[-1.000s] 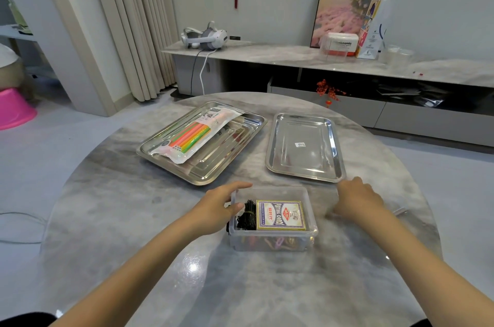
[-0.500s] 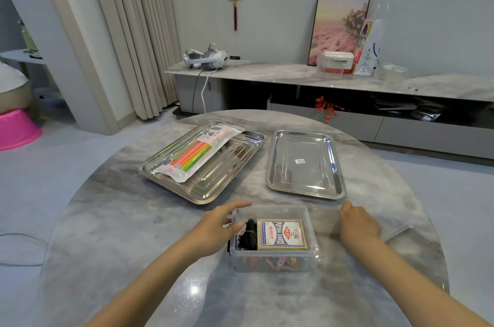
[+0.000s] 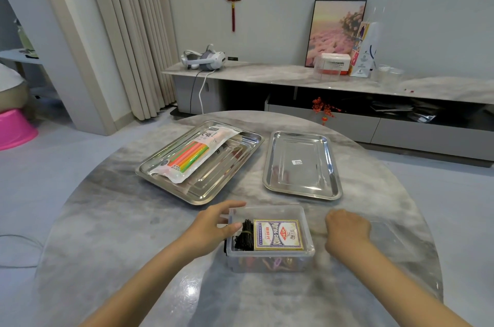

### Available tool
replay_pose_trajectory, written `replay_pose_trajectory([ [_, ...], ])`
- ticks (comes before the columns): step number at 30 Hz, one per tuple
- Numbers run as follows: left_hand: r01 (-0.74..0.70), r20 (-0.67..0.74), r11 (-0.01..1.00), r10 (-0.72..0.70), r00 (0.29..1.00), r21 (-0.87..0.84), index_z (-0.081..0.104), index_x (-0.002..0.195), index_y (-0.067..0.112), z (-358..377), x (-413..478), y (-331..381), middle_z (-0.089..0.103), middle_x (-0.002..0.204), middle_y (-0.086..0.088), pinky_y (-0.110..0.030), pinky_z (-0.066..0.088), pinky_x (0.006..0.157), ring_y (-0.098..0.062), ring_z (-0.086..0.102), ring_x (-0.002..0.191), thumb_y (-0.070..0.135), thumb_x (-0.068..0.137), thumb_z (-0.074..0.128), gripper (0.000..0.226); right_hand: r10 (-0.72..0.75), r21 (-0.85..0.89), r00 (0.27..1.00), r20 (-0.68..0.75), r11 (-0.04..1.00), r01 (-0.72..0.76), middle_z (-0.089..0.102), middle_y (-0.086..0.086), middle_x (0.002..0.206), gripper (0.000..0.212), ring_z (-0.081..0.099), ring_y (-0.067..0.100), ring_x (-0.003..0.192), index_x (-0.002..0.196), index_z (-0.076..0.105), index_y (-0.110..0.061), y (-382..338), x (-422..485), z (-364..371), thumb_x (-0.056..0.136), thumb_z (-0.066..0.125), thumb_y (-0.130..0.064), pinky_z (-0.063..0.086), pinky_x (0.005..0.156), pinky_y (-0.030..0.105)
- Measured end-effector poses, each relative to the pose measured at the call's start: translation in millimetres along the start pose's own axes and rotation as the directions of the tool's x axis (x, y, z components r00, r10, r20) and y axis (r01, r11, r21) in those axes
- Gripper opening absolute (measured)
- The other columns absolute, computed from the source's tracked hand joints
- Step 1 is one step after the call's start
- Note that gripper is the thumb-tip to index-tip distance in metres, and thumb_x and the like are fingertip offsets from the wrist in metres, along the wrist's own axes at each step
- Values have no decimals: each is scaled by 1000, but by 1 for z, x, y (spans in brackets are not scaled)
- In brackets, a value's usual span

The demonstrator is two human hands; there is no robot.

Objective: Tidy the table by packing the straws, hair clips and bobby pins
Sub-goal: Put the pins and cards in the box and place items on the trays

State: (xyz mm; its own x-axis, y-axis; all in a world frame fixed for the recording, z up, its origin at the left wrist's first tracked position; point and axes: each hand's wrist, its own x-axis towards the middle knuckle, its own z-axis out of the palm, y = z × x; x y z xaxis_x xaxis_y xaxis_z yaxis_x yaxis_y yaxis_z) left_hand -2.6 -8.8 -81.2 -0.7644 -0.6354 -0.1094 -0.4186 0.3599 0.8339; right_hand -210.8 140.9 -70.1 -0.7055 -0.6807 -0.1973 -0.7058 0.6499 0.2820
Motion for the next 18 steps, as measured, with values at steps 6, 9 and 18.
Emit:
replay_pose_trajectory([
  [6, -2, -7, 1000, 2, 1000, -4, 53, 125, 37, 1, -1, 0, 53, 119, 6, -33, 53, 89, -13, 56, 107, 19, 89, 61, 40, -53, 105, 981, -186, 992, 74, 56, 2, 118, 38, 52, 22, 113, 121, 40, -19, -5, -24, -26, 86, 53, -20, 35, 74, 29],
  [9, -8, -3, 1000, 8, 1000, -6, 53, 125, 36, 1, -1, 0, 53, 120, 5, -34, 53, 89, -14, 57, 107, 20, 89, 61, 40, -39, 200, 951, -307, 974, 104, 51, 5, 114, 34, 53, 24, 106, 122, 37, -18, 5, -29, -38, 90, 47, -13, 32, 67, 29],
  [18, 14, 11, 996, -14, 1000, -90, 55, 118, 38, -1, 0, 1, 55, 117, 3, -32, 55, 84, -18, 61, 103, 15, 88, 63, 38, 254, 671, 731, -633, 652, 355, 69, 3, 91, 21, 66, 25, 73, 116, 53, -12, 38, -11, -48, 97, 47, -20, 52, 64, 39],
])
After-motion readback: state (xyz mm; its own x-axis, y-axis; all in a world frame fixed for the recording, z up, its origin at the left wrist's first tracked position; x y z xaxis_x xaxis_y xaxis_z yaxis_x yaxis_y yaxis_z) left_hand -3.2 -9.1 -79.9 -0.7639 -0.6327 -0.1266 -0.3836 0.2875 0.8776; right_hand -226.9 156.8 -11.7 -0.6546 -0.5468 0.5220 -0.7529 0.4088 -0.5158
